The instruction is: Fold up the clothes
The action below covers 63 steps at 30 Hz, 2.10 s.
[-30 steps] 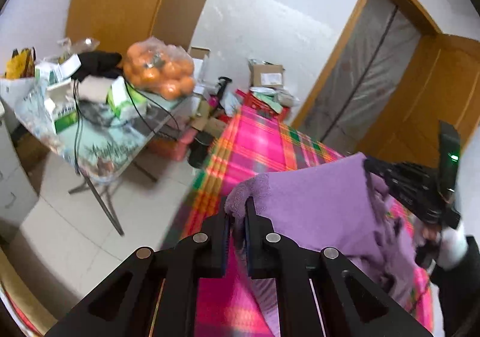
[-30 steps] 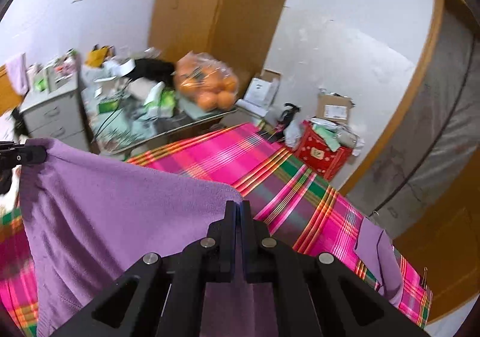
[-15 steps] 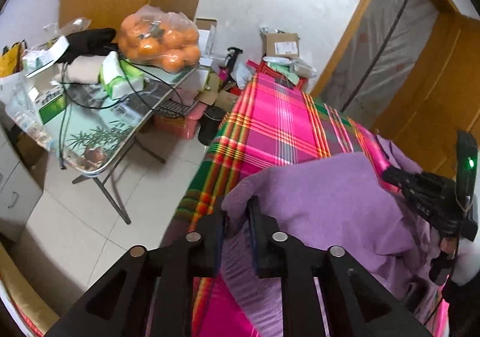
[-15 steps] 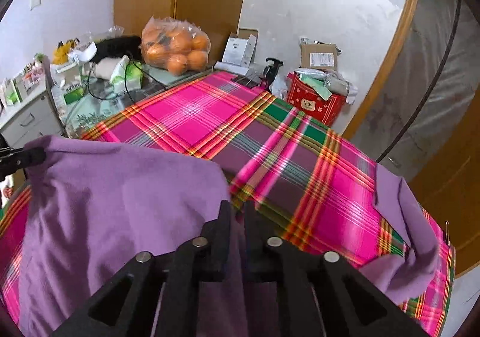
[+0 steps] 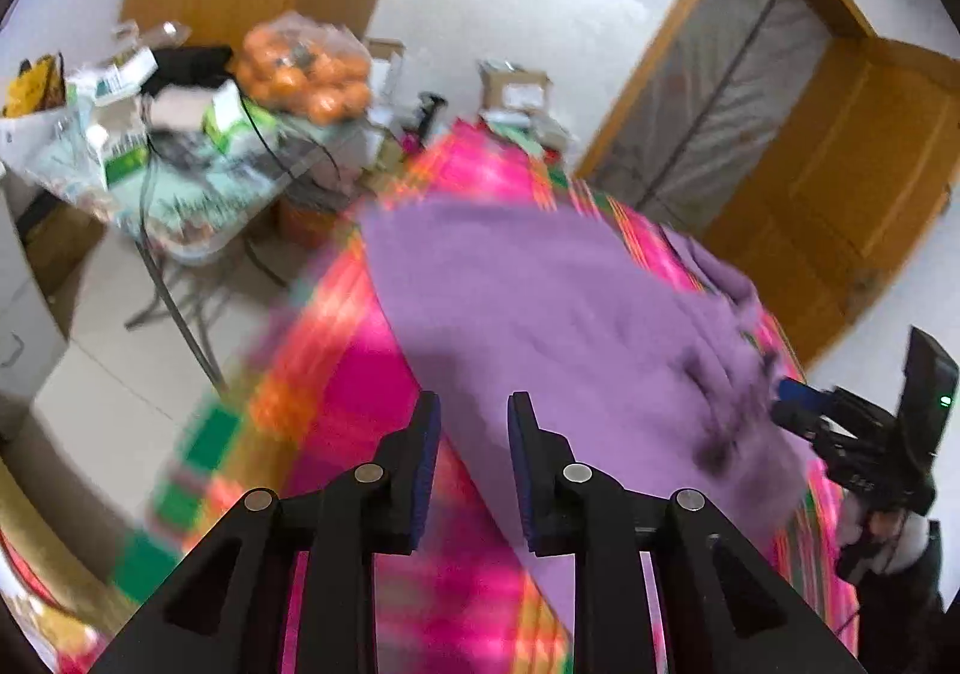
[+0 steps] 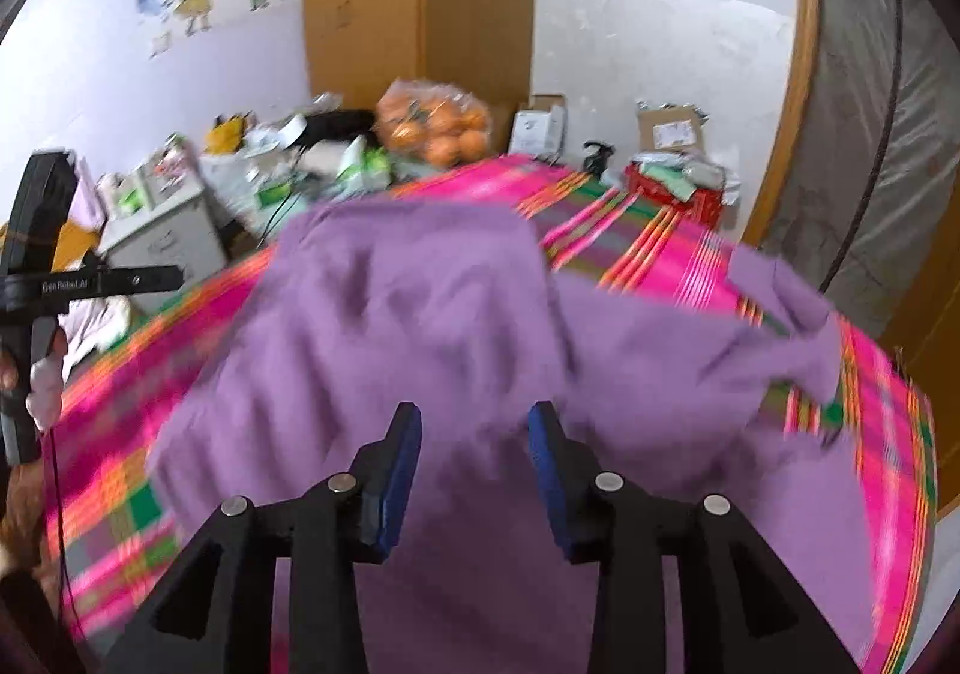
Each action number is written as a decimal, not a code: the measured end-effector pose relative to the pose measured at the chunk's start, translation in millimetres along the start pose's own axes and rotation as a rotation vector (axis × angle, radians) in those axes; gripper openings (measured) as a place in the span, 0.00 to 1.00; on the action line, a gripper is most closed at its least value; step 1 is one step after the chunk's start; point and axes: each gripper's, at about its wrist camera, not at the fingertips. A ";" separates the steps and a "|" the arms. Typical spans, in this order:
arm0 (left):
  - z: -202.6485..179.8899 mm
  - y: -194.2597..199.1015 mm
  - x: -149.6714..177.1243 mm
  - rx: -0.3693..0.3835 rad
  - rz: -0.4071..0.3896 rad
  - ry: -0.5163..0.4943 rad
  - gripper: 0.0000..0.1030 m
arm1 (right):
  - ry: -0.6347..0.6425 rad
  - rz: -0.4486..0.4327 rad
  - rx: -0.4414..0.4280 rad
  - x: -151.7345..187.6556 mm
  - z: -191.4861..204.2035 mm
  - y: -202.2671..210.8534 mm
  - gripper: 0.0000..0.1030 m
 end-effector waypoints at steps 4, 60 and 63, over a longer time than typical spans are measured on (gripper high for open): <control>-16.7 2.0 40.8 0.048 0.067 0.015 0.23 | 0.012 0.054 0.014 24.3 5.1 -8.4 0.37; -35.9 35.3 64.1 0.192 0.039 -0.004 0.07 | 0.220 0.073 0.130 94.2 21.8 30.8 0.33; -32.6 32.4 64.9 0.194 0.049 0.001 0.07 | 0.303 0.094 0.140 96.8 28.5 20.4 0.33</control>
Point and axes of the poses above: each gripper's, at about its wrist camera, not at the fingertips, and y roughly against the way its jaws point, z to its left, x to its underside
